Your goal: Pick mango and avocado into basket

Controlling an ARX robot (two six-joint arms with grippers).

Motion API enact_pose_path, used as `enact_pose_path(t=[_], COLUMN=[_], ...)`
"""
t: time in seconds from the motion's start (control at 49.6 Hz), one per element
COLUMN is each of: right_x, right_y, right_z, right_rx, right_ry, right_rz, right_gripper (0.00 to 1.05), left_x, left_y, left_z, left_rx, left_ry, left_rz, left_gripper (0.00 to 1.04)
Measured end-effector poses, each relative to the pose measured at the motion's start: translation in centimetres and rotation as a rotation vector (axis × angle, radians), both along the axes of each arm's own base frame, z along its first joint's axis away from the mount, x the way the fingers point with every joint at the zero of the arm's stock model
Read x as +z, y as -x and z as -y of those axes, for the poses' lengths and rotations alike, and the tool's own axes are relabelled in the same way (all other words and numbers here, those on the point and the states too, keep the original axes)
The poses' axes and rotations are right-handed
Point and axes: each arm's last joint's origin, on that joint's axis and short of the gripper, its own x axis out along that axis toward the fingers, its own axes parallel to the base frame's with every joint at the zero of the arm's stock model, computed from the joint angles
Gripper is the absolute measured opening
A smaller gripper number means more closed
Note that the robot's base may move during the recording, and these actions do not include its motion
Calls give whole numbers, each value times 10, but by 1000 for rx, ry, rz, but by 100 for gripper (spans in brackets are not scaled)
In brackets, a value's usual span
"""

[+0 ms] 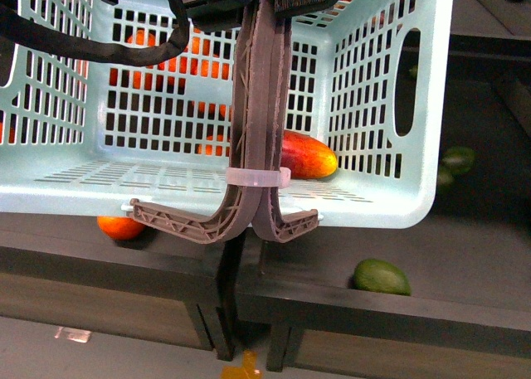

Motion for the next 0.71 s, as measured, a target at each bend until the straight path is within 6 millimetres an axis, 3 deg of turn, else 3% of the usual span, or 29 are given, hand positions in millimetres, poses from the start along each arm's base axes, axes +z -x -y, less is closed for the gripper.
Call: enact_pose_path(t=[0.141,0.222,0.302,0.423,0.504,0.585,0.706], right_x=[0,1,10,26,20,0,-48], right_y=[0,-6,-22,-67,-103,-141,-192], right_z=[0,5,16,37,51,64,81], right_rx=[-25,-241,-330,-376,-381,-356,-288], right_ry=[-8,-96,-158,-200,-204,-185,-115], right_rz=[-6,-44,-55,-103,-181,-281,-452], right_gripper=[97,97,97,97,97,97,97], left_x=[0,0,0,0,0,0,0], left_y=[0,0,0,1,1,0,0], left_z=[0,0,0,1,1,0,0], left_rx=[6,2,-12,-27,-23,-8,-2], left_ry=[-5,-3,1,7,5,0,-3], left_rz=[4,3,0,-4,-3,1,3], left_gripper=[5,5,5,5,5,5,5])
